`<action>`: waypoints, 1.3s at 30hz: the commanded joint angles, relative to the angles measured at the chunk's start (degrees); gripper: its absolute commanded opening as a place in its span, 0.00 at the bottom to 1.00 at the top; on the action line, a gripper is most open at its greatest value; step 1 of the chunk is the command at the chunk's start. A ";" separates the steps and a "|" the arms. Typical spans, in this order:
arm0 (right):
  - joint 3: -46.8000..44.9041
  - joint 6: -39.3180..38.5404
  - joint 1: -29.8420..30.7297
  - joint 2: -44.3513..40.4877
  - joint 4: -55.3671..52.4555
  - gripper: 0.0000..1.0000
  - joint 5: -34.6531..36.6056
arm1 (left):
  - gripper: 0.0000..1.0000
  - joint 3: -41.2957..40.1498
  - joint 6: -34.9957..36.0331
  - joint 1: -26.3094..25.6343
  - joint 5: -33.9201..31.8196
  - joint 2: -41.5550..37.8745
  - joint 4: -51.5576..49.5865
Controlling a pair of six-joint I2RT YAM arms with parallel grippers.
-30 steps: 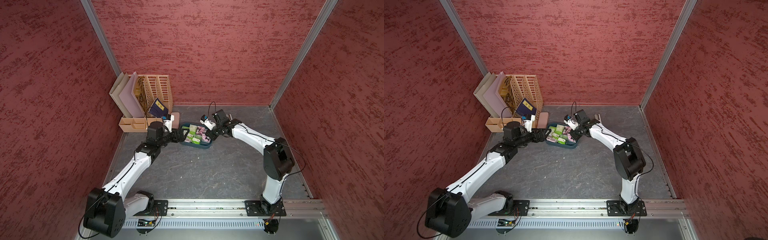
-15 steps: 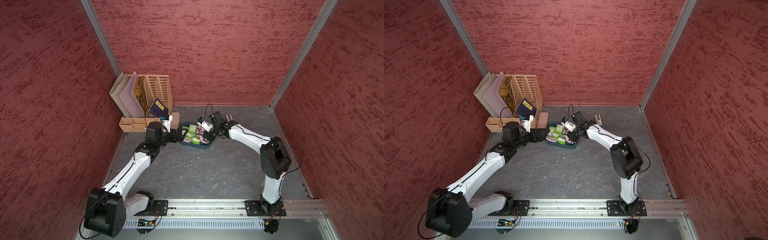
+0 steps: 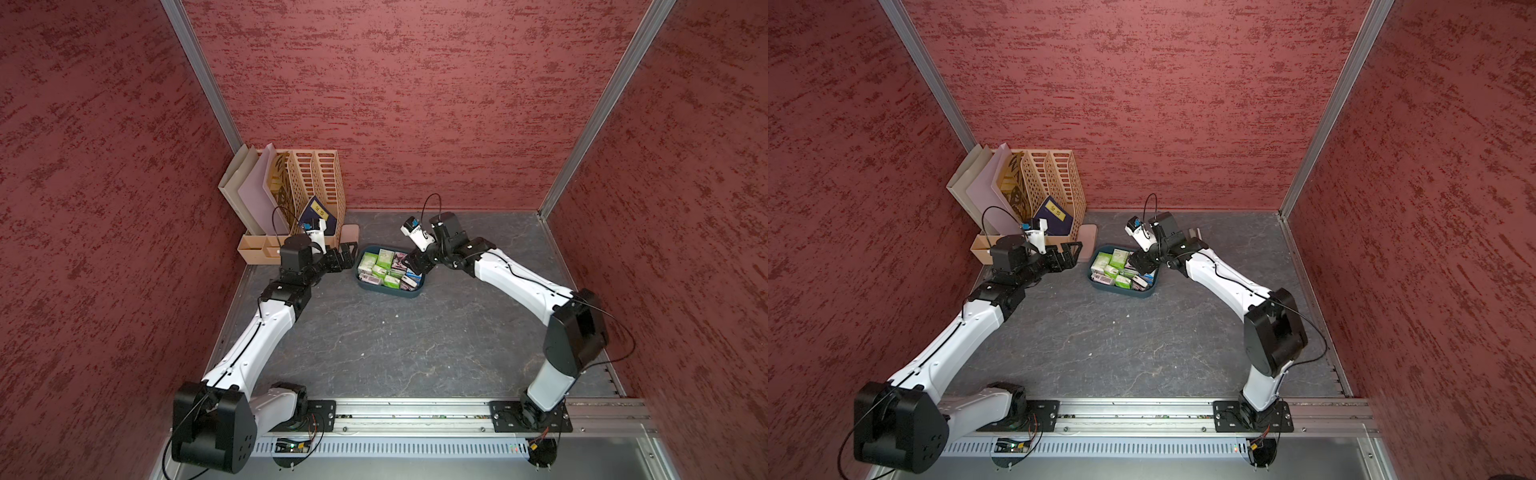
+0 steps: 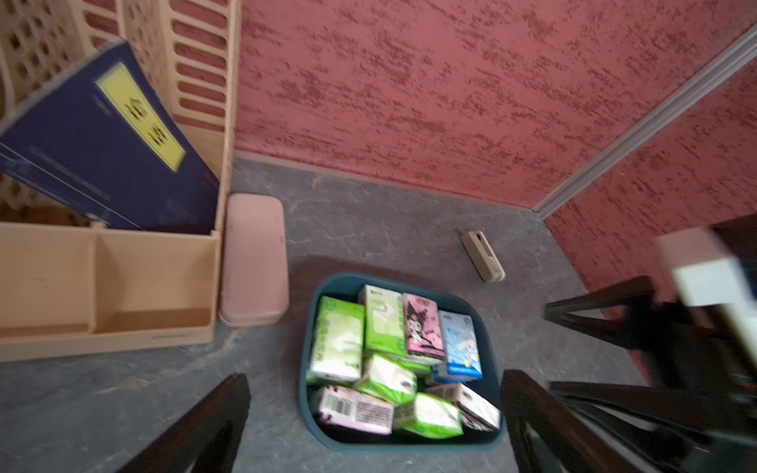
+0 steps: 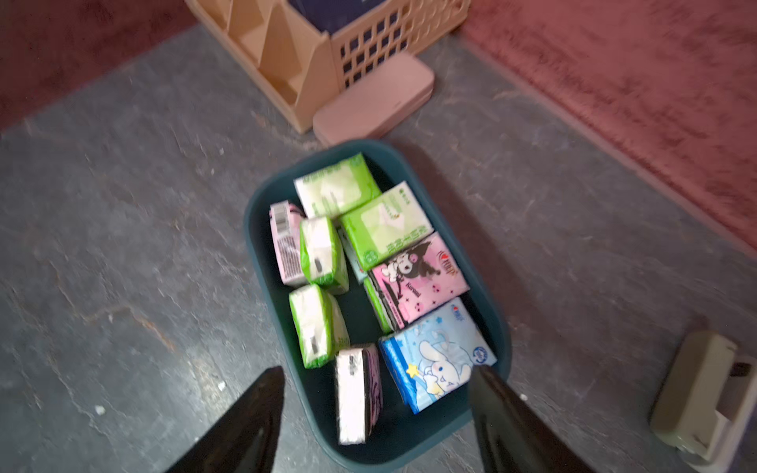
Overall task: Put the pocket tissues into the storage box
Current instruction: Place the pocket tissues in the storage box, then reset both arms
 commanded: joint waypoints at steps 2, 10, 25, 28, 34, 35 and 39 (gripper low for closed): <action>-6.37 5.81 -2.14 -8.47 6.68 0.94 7.30 | 1.00 -3.06 4.86 3.67 -10.53 -0.50 6.93; -25.82 11.24 -7.82 -24.49 17.74 0.99 20.22 | 1.00 -18.45 2.24 8.83 -14.80 -3.27 25.79; -41.61 17.42 -24.41 -36.42 21.17 0.99 24.28 | 1.00 -26.89 11.73 10.12 -19.86 5.03 39.99; -44.44 15.48 -26.82 -35.22 23.58 0.99 23.50 | 1.00 -30.39 12.06 10.30 -19.65 7.04 46.41; -58.07 11.62 -27.98 -28.70 52.26 0.98 20.33 | 1.00 -32.22 10.83 11.82 -13.69 15.31 59.93; -58.85 10.83 -27.99 -26.14 56.32 0.99 20.17 | 1.00 -32.90 11.45 11.73 -12.49 17.84 63.70; -61.06 8.06 -27.99 -15.92 71.57 0.99 19.37 | 1.00 -34.73 11.96 11.67 -11.17 21.12 69.24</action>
